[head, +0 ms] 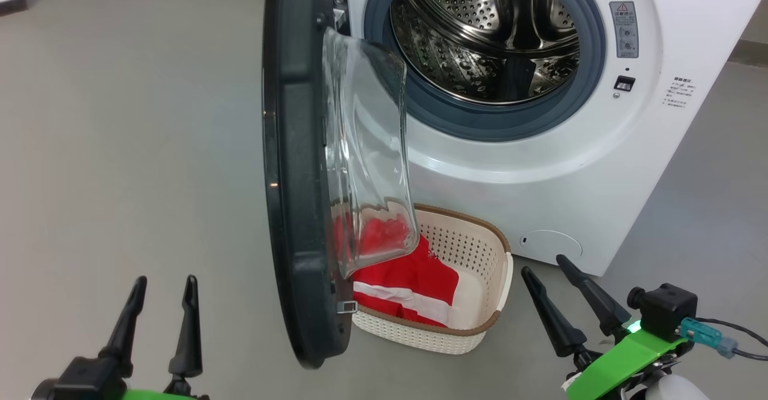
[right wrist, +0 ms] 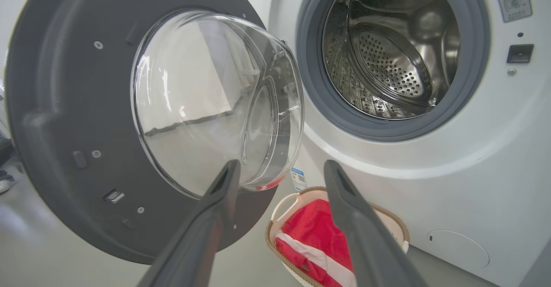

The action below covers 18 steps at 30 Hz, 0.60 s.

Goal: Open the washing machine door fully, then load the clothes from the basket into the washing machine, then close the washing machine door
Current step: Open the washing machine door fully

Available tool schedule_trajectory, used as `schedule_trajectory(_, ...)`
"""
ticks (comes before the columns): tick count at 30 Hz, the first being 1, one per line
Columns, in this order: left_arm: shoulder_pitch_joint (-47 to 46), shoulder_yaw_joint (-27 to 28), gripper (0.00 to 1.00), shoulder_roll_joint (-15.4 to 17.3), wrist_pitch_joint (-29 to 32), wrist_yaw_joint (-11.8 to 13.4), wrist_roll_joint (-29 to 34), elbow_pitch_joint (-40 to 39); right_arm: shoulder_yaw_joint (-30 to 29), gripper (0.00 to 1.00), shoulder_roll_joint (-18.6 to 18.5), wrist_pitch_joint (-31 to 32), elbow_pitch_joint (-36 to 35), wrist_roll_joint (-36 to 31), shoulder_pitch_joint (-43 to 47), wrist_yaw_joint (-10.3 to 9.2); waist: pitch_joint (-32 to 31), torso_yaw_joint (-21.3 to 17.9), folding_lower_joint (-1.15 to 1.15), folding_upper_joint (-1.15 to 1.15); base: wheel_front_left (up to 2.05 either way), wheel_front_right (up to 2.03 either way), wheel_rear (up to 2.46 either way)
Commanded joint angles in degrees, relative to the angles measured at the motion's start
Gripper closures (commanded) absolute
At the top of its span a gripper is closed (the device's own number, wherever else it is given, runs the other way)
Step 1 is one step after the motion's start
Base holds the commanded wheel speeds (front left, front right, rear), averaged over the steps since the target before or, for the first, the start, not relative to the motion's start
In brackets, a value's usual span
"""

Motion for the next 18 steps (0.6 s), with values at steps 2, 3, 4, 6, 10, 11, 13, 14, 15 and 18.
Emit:
schedule_trajectory(2, -0.8, 1.8, 0.0, 0.7, -0.3, -0.2, -0.5, -1.7, 0.7, 0.0, -0.2, -0.7, -1.4, -1.8, -0.1, 0.09, 0.0, -0.2, 0.0, 0.0, 0.0, 0.0, 0.0)
schedule_trajectory(3, -0.8, 1.8, 0.0, 0.6, -0.3, -0.2, -0.5, -1.7, 0.6, 0.0, -0.1, -0.7, -1.4, -2.5, 0.0, 0.09, 0.0, -0.3, 0.0, 0.0, 0.0, 0.0, 0.0)
schedule_trajectory(4, -0.7, 1.8, 0.0, 0.6, -0.3, -0.2, -0.5, -1.7, 0.5, 0.0, 0.0, -0.7, -1.4, -3.0, 0.0, 0.09, -0.1, -0.4, 0.0, 0.0, 0.0, 0.0, 0.0)
schedule_trajectory(6, -0.7, 1.8, 0.0, 0.6, -0.3, -0.2, -0.5, -1.6, 0.3, 0.0, 0.2, -0.7, -1.4, -3.9, 0.1, 0.09, -0.1, -0.5, 0.0, 0.0, 0.0, 0.0, 0.0)
schedule_trajectory(10, -0.7, 1.7, 0.0, 0.5, -0.3, -0.2, -0.4, -1.6, -0.6, 0.0, 0.2, -0.7, -1.4, -4.9, 0.1, 0.09, 0.0, -0.7, 0.0, 0.0, 0.0, 0.0, 0.0)
schedule_trajectory(11, -0.7, 1.6, 0.0, 0.5, -0.3, -0.2, -0.4, -1.6, -0.8, 0.0, 0.2, -0.7, -1.4, -5.0, 0.1, 0.09, 0.0, -0.7, 0.0, 0.0, 0.0, 0.0, 0.0)
schedule_trajectory(13, -0.8, 1.5, 0.0, 0.5, -0.3, -0.2, -0.4, -1.6, -0.9, 0.0, 0.1, -0.7, -1.5, -5.3, 0.0, 0.09, 0.1, -0.8, 0.0, 0.0, 0.0, 0.0, 0.0)
schedule_trajectory(14, -0.8, 1.5, 0.0, 0.5, -0.3, -0.2, -0.4, -1.6, -1.0, 0.0, 0.1, -0.7, -1.5, -5.4, -0.1, 0.09, 0.2, -0.8, 0.0, 0.0, 0.0, 0.0, 0.0)
schedule_trajectory(15, -0.9, 1.5, 0.0, 0.5, -0.3, -0.2, -0.4, -1.6, -1.1, 0.0, 0.1, -0.7, -1.5, -5.5, -0.1, 0.09, 0.2, -0.8, 0.0, 0.0, 0.0, 0.0, 0.0)
schedule_trajectory(18, -1.0, 1.4, 0.0, 0.5, -0.3, -0.2, -0.4, -1.5, -1.4, 0.0, 0.2, -0.7, -1.4, -5.5, -0.1, 0.09, 0.3, -0.9, 0.0, 0.0, 0.0, 0.0, 0.0)
